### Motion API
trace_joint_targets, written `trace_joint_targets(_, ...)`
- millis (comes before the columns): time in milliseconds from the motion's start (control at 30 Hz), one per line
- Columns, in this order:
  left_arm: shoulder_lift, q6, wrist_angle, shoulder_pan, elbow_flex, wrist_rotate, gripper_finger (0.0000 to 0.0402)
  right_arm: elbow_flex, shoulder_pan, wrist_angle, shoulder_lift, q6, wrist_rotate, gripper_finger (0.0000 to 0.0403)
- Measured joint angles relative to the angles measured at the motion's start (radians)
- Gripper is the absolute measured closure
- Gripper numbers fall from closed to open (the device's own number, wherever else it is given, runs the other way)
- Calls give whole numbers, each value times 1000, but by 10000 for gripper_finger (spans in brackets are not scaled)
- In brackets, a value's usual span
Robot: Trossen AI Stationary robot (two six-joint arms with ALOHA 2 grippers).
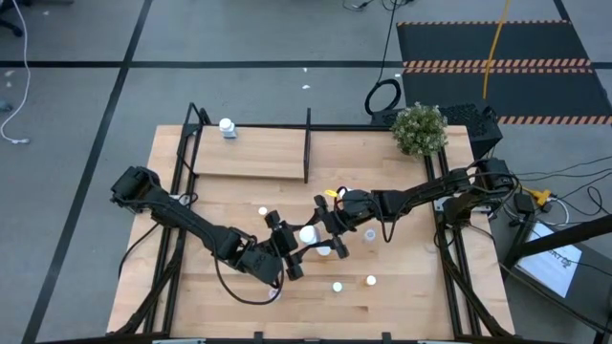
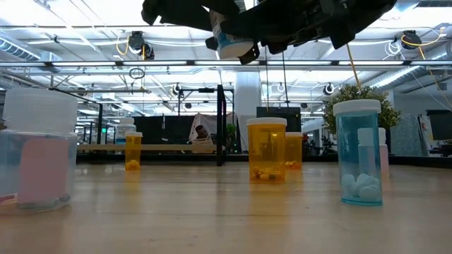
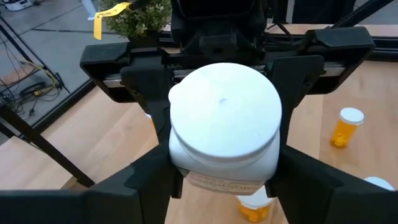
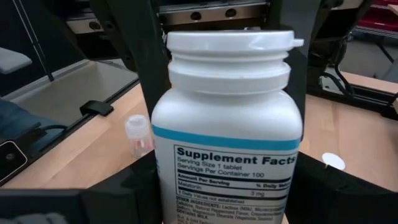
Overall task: Pick and place medicine bottles onto shelf by color
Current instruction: Put the white pill bottle aligned with the other white pill bottle on the shelf
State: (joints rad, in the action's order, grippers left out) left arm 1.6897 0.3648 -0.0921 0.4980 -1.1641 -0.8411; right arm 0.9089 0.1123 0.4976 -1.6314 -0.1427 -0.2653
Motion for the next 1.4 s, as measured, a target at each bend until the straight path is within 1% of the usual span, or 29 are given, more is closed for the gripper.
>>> trace_joint_targets(133,0,0,0,0,0,3,144,0,0,0,0,3,0,165)
trace_joint_targets(367,0,-4,-1,0,0,26,162,0,0,-4,0,4,1,165)
trace_joint_targets(500,0,-4,-2,0,0,28,164,0,0,-3,0,4,6,165)
trace_joint_targets(733,0,-16,-7,-1,0,23,161,-1,3,-7,0,18,64,161)
trace_joint_targets(833,-2,-15,-13,-1,0,7,161,-1,2,-26,10,30,85,144)
trace_joint_targets(967,-3,-15,-13,-1,0,-6,161,-1,7,-82,49,46,137,105)
trace_joint_targets(1067,-10,-17,-16,-2,0,-9,161,-1,9,-146,88,56,168,76)
trace_joint_targets(1167,-23,-4,-30,-9,0,-8,161,-1,13,-216,135,78,174,52)
trace_joint_targets(1267,-46,30,-83,-11,0,-15,161,0,13,-297,180,104,190,41)
trace_joint_targets(1400,-88,104,-183,-20,0,-55,161,0,13,-425,254,98,297,39)
